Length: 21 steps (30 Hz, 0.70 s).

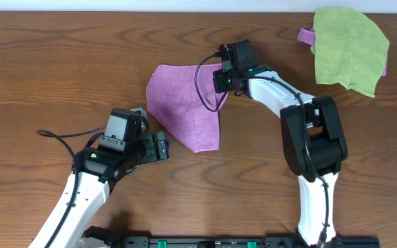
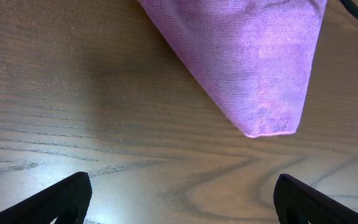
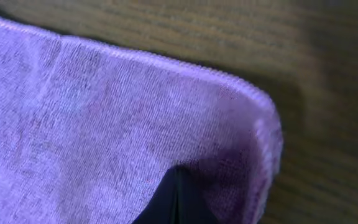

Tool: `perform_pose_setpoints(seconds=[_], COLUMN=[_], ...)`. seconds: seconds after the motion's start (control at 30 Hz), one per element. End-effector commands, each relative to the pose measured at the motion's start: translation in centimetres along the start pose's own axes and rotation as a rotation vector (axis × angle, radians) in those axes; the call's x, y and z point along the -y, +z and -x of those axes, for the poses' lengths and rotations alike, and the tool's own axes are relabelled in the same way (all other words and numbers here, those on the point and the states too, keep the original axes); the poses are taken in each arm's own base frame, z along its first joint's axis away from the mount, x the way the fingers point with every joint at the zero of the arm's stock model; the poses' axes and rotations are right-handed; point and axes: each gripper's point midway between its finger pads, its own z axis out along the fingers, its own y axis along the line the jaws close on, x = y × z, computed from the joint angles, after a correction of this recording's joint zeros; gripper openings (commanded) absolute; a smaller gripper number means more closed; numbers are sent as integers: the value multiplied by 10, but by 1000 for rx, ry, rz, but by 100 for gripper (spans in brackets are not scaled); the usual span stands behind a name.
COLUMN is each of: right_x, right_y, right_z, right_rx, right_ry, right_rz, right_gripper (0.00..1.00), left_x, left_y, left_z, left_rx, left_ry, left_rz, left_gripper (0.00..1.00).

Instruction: Fold the cloth

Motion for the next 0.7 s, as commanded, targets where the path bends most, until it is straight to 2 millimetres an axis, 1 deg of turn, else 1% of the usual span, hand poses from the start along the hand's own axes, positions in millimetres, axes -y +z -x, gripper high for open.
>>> perform_pose_setpoints(seconds=[0.0,0.1,0.17,0.2,0.23,0.27,0.3,0.37,0.43,0.5,0.53,0.63,0.67], right_x=[26,31,31,31,31,31,30,30,30,30,30,30,31], right_y=[22,20,17,16,15,15,15,15,14,14,14,14,14], right_z=[-19,-7,-3,-1,-1,-1,-1,-2,-2,-3,-4,-6,-7], right_rx=[-54,-42,-40,-42,-44,-47,-50,-53,-57,-63,-65,-73,-77], right_ry=[-16,-7,-6,-6,-6,-6,-6,-7,-13,-12,-12,-12,-16], right_rz=[-102,-109,-110,-110,-110,-110,-110,-110,-111,-111,-111,-112,-112], right_gripper=[1,1,1,1,0,1,1,1,1,1,1,1,1], left_x=[-1,-1,1,4,8,11,14,17,31,44,47,49,49], left_y=[0,4,12,18,24,32,42,60,76,85,89,99,102], left_z=[2,3,10,14,17,20,23,30,39,46,48,51,53], left_rx=[6,5,15,19,19,17,14,16,30,40,43,36,35], left_ry=[-2,-2,0,2,4,5,7,10,24,41,42,32,31], left_rz=[6,6,-3,-16,-35,-51,-70,-93,-169,-247,-266,-279,-277], left_gripper=[95,95,96,100,100,93,92,92,93,93,93,92,89])
